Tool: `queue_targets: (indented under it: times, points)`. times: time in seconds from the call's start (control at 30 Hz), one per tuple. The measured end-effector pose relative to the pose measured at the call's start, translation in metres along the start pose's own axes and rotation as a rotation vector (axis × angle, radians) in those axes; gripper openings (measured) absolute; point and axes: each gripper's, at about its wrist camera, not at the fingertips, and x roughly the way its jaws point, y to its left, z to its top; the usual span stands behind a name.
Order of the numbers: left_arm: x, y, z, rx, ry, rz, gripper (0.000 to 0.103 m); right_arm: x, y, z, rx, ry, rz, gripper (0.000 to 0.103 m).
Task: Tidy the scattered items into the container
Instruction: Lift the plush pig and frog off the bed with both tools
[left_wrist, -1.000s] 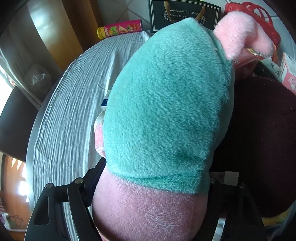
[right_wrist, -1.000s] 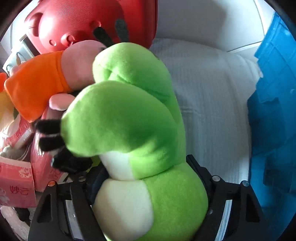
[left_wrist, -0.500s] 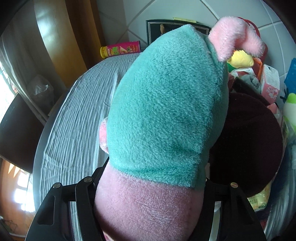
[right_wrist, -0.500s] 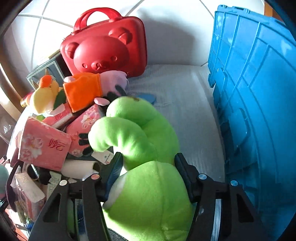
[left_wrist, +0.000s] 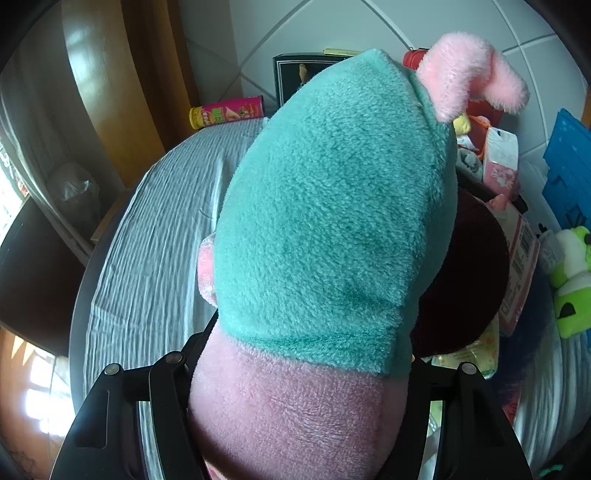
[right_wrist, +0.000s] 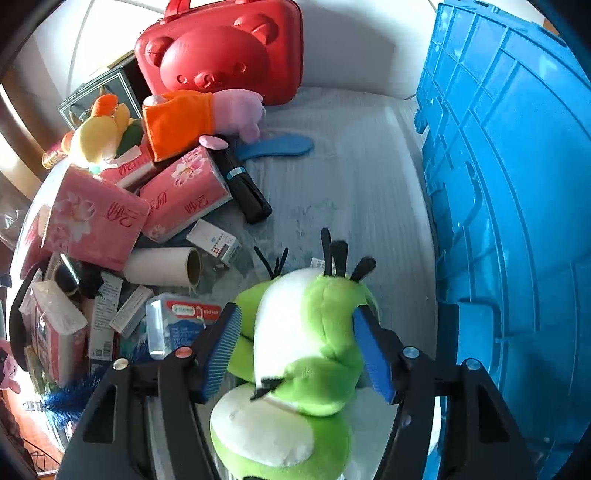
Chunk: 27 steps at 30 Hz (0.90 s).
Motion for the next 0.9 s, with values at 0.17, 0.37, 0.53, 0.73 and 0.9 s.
queue_targets:
  times: [0.17,0.37,0.53,0.73,0.9]
  points:
    - [0.0,-0.003,-0.002,0.007,0.01,-0.025,0.065,0.029,-0.001,-0.031,-0.018,0.124,-0.029,0.07]
    - [0.0,-0.006,-0.005,0.032,0.028,-0.018,0.066,0.077,0.0,-0.019,0.051,0.224,0.034,0.103]
    - [-0.012,-0.007,-0.011,0.024,0.018,-0.019,0.066,0.085,0.018,-0.022,-0.04,0.17,-0.025,0.102]
    - [-0.027,-0.012,-0.01,0.038,-0.01,-0.037,0.066,0.1,0.014,-0.032,-0.075,0.216,-0.116,0.101]
    - [-0.04,-0.01,-0.009,0.055,-0.029,-0.034,0.066,0.056,0.015,-0.046,-0.067,0.078,-0.112,0.073]
